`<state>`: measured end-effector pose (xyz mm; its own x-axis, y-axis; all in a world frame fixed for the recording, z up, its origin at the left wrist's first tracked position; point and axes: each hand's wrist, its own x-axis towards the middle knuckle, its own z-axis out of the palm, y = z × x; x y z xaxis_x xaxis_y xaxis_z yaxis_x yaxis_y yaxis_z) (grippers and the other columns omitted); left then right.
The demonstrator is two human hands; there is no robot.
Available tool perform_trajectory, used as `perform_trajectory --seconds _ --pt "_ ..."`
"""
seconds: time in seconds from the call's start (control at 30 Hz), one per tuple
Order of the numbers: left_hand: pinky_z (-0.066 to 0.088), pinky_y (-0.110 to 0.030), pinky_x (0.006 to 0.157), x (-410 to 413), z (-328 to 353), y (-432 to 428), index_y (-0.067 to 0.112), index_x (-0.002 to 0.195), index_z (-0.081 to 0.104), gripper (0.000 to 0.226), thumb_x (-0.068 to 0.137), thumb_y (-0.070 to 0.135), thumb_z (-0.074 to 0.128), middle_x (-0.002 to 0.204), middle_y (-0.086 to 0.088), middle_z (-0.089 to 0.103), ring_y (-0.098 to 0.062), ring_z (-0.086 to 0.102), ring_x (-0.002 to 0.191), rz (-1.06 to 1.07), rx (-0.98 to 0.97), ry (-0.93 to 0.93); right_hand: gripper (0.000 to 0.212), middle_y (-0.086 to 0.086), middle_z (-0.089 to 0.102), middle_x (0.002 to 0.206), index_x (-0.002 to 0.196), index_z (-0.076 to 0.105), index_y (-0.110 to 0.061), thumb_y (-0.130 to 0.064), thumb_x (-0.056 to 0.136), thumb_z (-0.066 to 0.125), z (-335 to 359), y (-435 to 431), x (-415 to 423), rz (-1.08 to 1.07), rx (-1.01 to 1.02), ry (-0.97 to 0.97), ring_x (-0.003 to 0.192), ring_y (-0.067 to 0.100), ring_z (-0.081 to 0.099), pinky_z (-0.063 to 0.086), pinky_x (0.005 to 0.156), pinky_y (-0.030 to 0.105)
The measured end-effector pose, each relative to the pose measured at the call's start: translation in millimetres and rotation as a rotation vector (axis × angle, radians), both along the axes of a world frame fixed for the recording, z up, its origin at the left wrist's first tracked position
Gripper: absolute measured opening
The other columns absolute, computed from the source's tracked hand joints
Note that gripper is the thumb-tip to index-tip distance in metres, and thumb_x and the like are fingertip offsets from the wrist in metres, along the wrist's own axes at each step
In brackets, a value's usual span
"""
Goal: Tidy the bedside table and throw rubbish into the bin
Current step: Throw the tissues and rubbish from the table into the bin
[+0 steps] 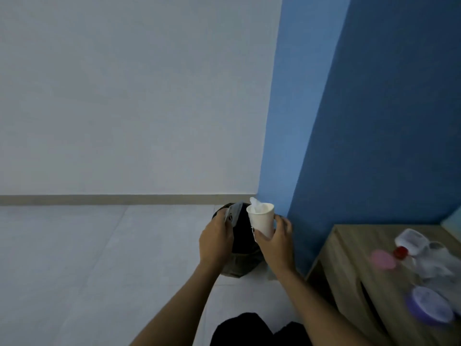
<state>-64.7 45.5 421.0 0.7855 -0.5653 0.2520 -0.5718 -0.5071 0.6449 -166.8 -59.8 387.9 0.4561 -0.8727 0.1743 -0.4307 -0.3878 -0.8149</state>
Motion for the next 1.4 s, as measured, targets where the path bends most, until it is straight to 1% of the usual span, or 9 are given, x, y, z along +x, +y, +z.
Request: perform_trajectory --seconds 0.13,0.33,0.47,0.67,0.9,1.0,1.13,1.3,1.4 --pt "0.051 -0.037 0.077 34.0 -35.9 -29.1 0.020 0.123 0.049 0.030 0.097 0.024 0.035 0.110 -0.004 0.067 -0.028 0.064 0.095 0.015 0.044 0.036 0.070 0.006 0.050 0.136 0.136 0.042 -0.016 -0.043 0.078 0.071 -33.0 -30.2 36.7 0.039 0.020 0.065 0.119 0.023 0.052 0.050 0.093 0.035" --pt "0.052 -0.035 0.083 82.5 -116.8 -87.5 0.022 0.128 0.047 0.033 0.096 0.023 0.039 0.121 -0.002 0.063 -0.024 0.062 0.105 -0.025 0.095 0.059 0.072 0.005 0.049 0.139 0.141 0.037 -0.018 -0.037 0.080 0.070 -106.3 -88.7 82.0 0.074 0.068 0.155 0.124 0.024 0.049 0.046 0.098 0.036" --pt "0.051 -0.038 0.088 104.0 -166.2 -119.8 0.020 0.134 0.044 0.038 0.096 0.022 0.039 0.131 -0.006 0.058 -0.025 0.059 0.114 -0.077 0.141 0.061 0.071 0.008 0.052 0.134 0.140 0.038 -0.017 -0.036 0.079 0.070 -157.8 -115.8 104.3 0.084 0.098 0.196 0.119 0.026 0.052 0.050 0.094 0.040" --pt "0.047 -0.038 0.097 123.6 -225.4 -147.0 0.016 0.140 0.041 0.044 0.096 0.014 0.040 0.141 -0.011 0.048 -0.029 0.054 0.121 -0.148 0.232 0.088 0.074 0.013 0.055 0.123 0.137 0.039 -0.018 -0.038 0.076 0.074 -209.3 -131.5 130.0 0.052 0.128 0.252 0.110 0.031 0.056 0.045 0.079 0.033" --pt "0.045 -0.041 0.098 131.6 -274.6 -145.8 0.014 0.145 0.032 0.048 0.097 0.013 0.039 0.146 -0.014 0.042 -0.033 0.051 0.125 -0.100 0.362 0.191 0.074 0.016 0.054 0.125 0.140 0.033 -0.016 -0.035 0.079 0.071 -246.0 -139.3 138.6 0.049 0.162 0.332 0.112 0.035 0.055 0.045 0.078 0.034" --pt "0.042 -0.039 0.102 129.8 -277.5 -141.3 0.011 0.145 0.032 0.054 0.095 0.021 0.050 0.148 -0.014 0.040 -0.031 0.046 0.130 -0.125 0.348 0.225 0.076 0.016 0.050 0.132 0.144 0.029 -0.015 -0.034 0.083 0.069 -246.2 -138.3 137.2 0.093 0.168 0.359 0.117 0.033 0.054 0.048 0.087 0.038" --pt "0.040 -0.036 0.106 119.8 -256.2 -136.1 0.012 0.143 0.035 0.057 0.091 0.023 0.056 0.146 -0.010 0.043 -0.026 0.045 0.132 -0.151 0.322 0.208 0.072 0.016 0.050 0.134 0.143 0.031 -0.015 -0.034 0.084 0.068 -228.4 -137.8 126.0 0.132 0.184 0.381 0.120 0.032 0.053 0.048 0.090 0.037" --pt "0.047 -0.038 0.090 91.6 -199.8 -116.9 0.009 0.133 0.044 0.045 0.091 0.020 0.056 0.136 -0.011 0.051 -0.030 0.054 0.117 -0.126 0.293 0.176 0.060 0.010 0.057 0.124 0.132 0.044 -0.018 -0.034 0.081 0.070 -172.7 -112.2 76.6 0.214 0.206 0.393 0.112 0.026 0.057 0.051 0.087 0.036" --pt "0.048 -0.037 0.087 55.4 -156.1 -103.4 0.010 0.128 0.049 0.039 0.091 0.019 0.056 0.132 -0.011 0.053 -0.029 0.056 0.113 -0.141 0.277 0.159 0.048 0.001 0.060 0.114 0.125 0.048 -0.025 -0.038 0.082 0.067 -132.8 -88.5 24.6 0.256 0.193 0.366 0.107 0.018 0.058 0.053 0.085 0.030"
